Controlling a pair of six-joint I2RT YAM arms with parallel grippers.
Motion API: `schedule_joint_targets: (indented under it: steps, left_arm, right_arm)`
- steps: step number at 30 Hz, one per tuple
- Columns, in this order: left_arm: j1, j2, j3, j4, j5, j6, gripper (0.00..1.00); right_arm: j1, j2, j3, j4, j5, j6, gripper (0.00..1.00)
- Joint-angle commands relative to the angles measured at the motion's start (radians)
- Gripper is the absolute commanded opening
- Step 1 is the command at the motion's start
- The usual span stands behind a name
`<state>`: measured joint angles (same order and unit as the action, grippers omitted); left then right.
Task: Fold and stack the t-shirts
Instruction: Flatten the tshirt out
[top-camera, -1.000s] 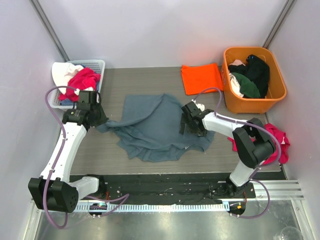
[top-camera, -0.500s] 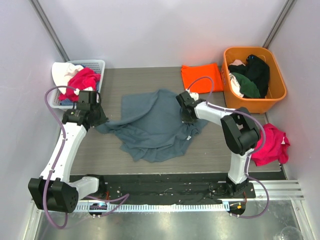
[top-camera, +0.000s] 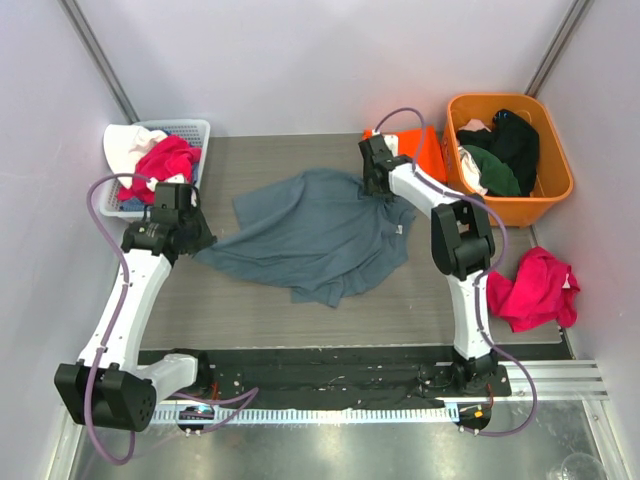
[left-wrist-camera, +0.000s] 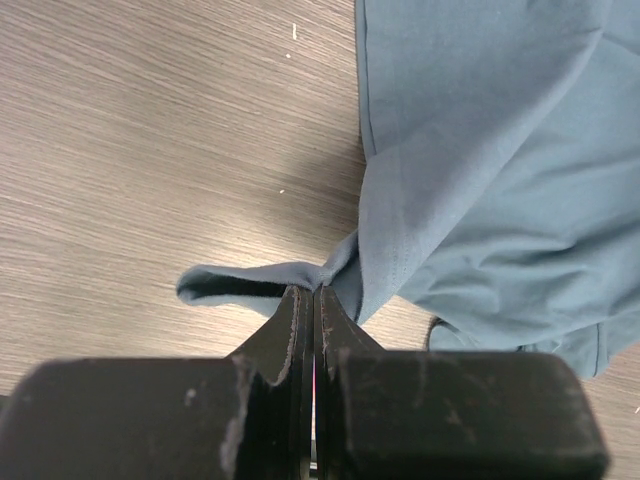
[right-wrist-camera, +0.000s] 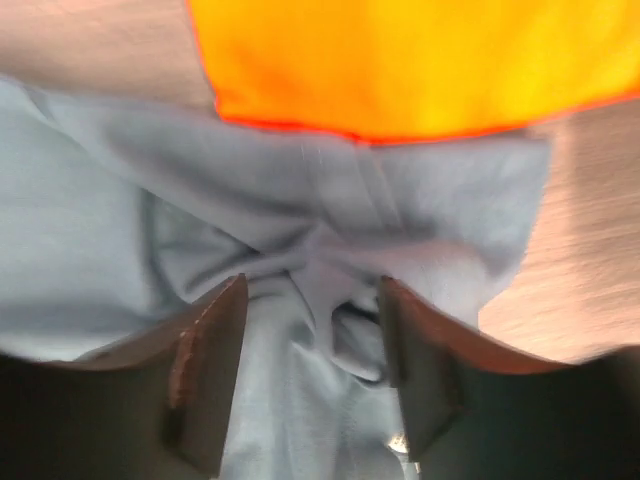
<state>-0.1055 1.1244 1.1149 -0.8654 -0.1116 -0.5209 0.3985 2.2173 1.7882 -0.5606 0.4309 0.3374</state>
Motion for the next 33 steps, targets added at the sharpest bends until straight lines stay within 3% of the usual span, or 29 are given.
schedule_joint_targets:
  steps: [1, 6, 10, 16, 18, 23, 33]
  left_arm:
    - [-0.002, -0.035, -0.012, 0.019, 0.009, -0.007, 0.0]
    - [-0.002, -0.015, -0.021, 0.048, 0.032, -0.013, 0.0]
    - [-0.002, 0.002, -0.02, 0.068, 0.046, -0.014, 0.0]
    - [-0.002, 0.025, -0.02, 0.091, 0.064, -0.022, 0.0]
    - [-0.002, 0.026, -0.02, 0.095, 0.073, -0.027, 0.0]
    - [-0.002, 0.014, -0.023, 0.089, 0.081, -0.031, 0.0]
    - [-0.002, -0.021, -0.05, 0.068, 0.061, -0.022, 0.0]
  right_arm:
    - [-0.003, -0.19, 0.01, 0.016, -0.094, -0.037, 0.75]
    - [0.019, -0.509, -0.202, 0.028, -0.207, 0.035, 0.87]
    - [0.083, -0.706, -0.442, -0.002, -0.287, 0.097, 0.87]
    - [0.255, -0.902, -0.695, -0.064, -0.265, 0.265, 0.87]
    - [0.321, -0.918, -0.752, -0.059, -0.229, 0.325, 0.86]
    - [0.342, -0.915, -0.915, 0.051, -0.182, 0.371, 0.86]
    - [0.341, -0.765, -0.926, 0.163, -0.167, 0.313, 0.84]
